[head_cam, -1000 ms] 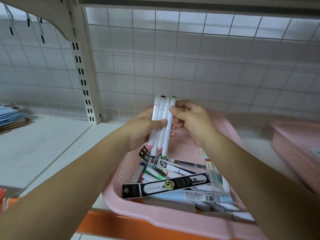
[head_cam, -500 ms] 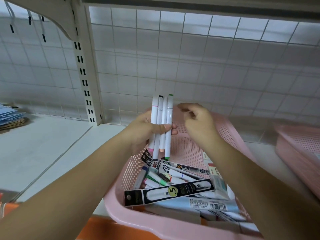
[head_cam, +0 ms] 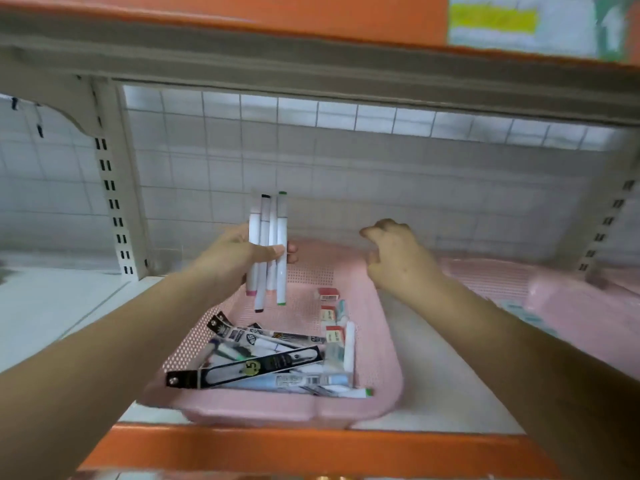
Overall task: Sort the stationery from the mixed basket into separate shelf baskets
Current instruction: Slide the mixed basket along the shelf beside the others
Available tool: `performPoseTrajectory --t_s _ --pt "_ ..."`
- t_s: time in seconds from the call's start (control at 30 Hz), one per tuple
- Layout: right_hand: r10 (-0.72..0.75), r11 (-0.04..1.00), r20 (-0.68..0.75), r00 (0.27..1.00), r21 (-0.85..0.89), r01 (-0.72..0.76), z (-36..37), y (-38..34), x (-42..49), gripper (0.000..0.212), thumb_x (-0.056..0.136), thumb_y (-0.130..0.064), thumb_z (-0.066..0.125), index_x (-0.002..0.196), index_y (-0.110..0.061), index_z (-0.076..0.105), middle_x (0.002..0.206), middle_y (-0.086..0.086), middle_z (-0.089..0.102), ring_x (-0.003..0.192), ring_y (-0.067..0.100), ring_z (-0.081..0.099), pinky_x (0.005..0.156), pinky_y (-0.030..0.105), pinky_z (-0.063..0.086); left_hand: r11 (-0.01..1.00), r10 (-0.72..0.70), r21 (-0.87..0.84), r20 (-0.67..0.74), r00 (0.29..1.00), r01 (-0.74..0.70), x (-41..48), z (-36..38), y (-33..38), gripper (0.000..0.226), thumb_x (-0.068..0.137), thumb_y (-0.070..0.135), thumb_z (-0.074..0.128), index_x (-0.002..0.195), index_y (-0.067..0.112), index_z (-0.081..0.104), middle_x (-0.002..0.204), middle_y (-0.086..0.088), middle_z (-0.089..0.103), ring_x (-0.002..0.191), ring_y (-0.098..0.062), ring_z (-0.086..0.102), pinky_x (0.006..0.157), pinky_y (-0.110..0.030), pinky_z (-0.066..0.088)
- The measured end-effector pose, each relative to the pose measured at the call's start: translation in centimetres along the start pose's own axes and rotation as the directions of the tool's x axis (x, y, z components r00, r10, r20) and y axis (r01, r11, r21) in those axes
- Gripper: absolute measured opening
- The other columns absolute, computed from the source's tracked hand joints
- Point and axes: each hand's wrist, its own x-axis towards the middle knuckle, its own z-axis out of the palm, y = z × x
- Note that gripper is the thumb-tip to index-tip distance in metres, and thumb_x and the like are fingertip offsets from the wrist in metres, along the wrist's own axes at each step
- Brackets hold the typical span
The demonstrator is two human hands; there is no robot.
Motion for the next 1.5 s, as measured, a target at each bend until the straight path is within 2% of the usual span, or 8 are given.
performPoseTrajectory --t_s 0.3,0.47,0.6,0.73,0.93,1.23,1.37,1.5 --pt "0.246 0.969 0.039 0.968 -0.033 -0.245 -9.6 17.7 -14.5 0.046 0.089 -0.013 0.048 0.135 -0.014 0.048 0.135 0.010 0.046 0.124 0.027 0.043 0.101 0.032 0.037 0.999 0.028 0.037 0.221 0.975 -0.037 -4.6 22.3 1.9 0.017 0.088 -0.002 0.054 0.102 0.005 0.059 0.082 -0.005 0.073 0.076 -0.019 0.070 0.065 -0.033 0.054" --pt "0.330 0.942 0.070 0.941 -0.091 -0.323 -14.5 26.6 -23.8 0.045 0.089 -0.018 0.044 0.134 -0.015 0.046 0.139 0.006 0.044 0.128 0.022 0.040 0.102 0.023 0.026 0.997 0.036 0.055 0.290 0.956 -0.054 -8.5 34.4 3.3 0.012 0.088 -0.004 0.055 0.093 0.005 0.060 0.062 0.003 0.069 0.048 0.001 0.063 0.044 -0.011 0.046" --pt "0.415 0.907 0.047 0.909 -0.100 -0.409 -17.5 32.4 -30.1 0.046 0.088 -0.009 0.049 0.135 -0.014 0.046 0.139 0.008 0.043 0.128 0.023 0.039 0.106 0.024 0.026 0.998 0.049 0.026 0.362 0.931 -0.063 -9.5 41.7 3.2 0.017 0.086 -0.004 0.057 0.100 0.003 0.063 0.088 -0.010 0.072 0.076 -0.015 0.071 0.076 -0.033 0.058" --pt "0.513 0.858 -0.017 0.858 -0.029 -0.513 -20.2 37.6 -36.0 0.047 0.084 -0.003 0.055 0.130 -0.010 0.051 0.135 0.011 0.048 0.124 0.025 0.044 0.104 0.026 0.029 0.995 0.030 0.070 0.423 0.905 -0.066 -11.2 48.5 3.8 0.015 0.087 -0.005 0.055 0.086 0.008 0.062 0.074 -0.002 0.069 0.056 -0.002 0.066 0.048 -0.013 0.049" --pt "0.663 0.748 -0.097 0.742 0.130 -0.651 -20.7 42.4 -40.5 0.047 0.084 0.000 0.051 0.130 -0.011 0.052 0.134 0.012 0.049 0.112 0.033 0.053 0.094 0.042 0.045 0.996 -0.045 0.094 0.443 0.895 0.003 -10.2 55.4 3.9 0.014 0.086 -0.006 0.057 0.095 0.004 0.060 0.095 -0.014 0.070 0.075 -0.019 0.069 0.077 -0.037 0.056" --pt "0.589 0.797 -0.071 0.805 0.211 -0.565 -18.5 49.7 -39.4 0.046 0.089 -0.003 0.048 0.133 -0.016 0.049 0.137 0.002 0.045 0.114 0.026 0.052 0.093 0.034 0.044 0.967 0.011 0.229 0.387 0.922 -0.108 -4.3 63.4 3.9 0.019 0.086 -0.004 0.057 0.099 0.011 0.060 0.084 -0.005 0.068 0.077 -0.019 0.067 0.069 -0.034 0.055" --pt "0.433 0.892 -0.128 0.892 0.204 -0.404 -17.0 53.9 -36.1 0.039 0.089 0.002 0.048 0.124 -0.013 0.057 0.126 -0.001 0.054 0.108 0.010 0.047 0.085 0.006 0.025 0.967 0.032 0.228 0.334 0.942 -0.113 -0.6 66.0 3.3 0.017 0.084 -0.007 0.059 0.096 0.006 0.060 0.077 -0.003 0.065 0.060 -0.010 0.066 0.054 -0.020 0.052" --pt "0.369 0.911 -0.173 0.913 0.262 -0.319 -15.7 57.1 -31.6 0.038 0.086 0.008 0.048 0.115 -0.010 0.064 0.116 -0.002 0.058 0.100 0.006 0.048 0.079 -0.001 0.027 0.929 0.026 0.345 0.311 0.950 -0.139 3.5 67.7 2.7 0.023 0.083 -0.005 0.062 0.103 0.007 0.059 0.082 -0.004 0.064 0.078 -0.021 0.062 0.069 -0.024 0.050"
